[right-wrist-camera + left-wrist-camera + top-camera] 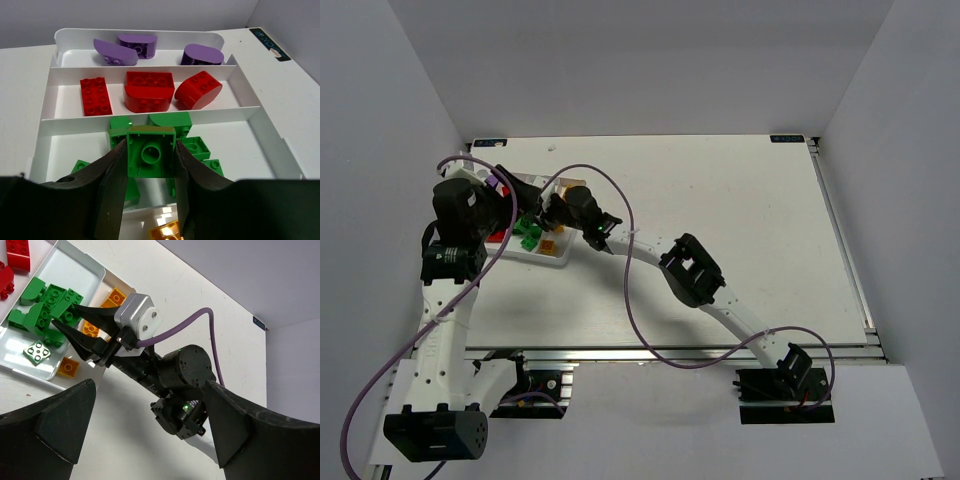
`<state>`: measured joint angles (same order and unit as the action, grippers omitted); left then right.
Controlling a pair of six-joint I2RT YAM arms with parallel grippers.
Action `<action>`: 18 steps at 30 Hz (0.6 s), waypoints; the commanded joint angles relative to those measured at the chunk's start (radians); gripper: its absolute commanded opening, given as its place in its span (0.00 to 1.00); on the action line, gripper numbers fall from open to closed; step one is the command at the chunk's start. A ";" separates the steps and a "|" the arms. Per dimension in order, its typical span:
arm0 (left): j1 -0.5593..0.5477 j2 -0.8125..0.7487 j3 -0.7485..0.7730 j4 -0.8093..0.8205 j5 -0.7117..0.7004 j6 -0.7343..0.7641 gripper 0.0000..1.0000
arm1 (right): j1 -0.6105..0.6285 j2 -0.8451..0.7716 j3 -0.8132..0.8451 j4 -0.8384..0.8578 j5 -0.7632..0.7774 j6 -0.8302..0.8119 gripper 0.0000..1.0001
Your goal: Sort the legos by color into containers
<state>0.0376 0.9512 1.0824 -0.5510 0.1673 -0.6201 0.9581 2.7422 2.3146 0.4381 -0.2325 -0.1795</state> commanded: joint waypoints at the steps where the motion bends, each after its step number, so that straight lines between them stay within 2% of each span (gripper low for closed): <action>1: 0.005 -0.011 0.047 -0.036 0.023 0.029 0.98 | 0.005 -0.007 0.051 0.096 0.033 -0.029 0.24; 4: 0.005 -0.015 0.050 -0.049 0.026 0.040 0.98 | 0.005 -0.013 0.025 0.103 0.021 -0.034 0.42; 13: 0.005 -0.022 0.040 -0.038 0.051 0.049 0.98 | 0.008 -0.048 -0.021 0.082 -0.004 -0.058 0.61; 18: 0.005 -0.029 0.030 -0.024 0.060 0.048 0.98 | 0.007 -0.096 -0.070 0.074 -0.010 -0.077 0.66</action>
<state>0.0376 0.9489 1.0954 -0.5835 0.2035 -0.5835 0.9588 2.7373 2.2692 0.4709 -0.2329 -0.2283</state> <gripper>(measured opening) 0.982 0.647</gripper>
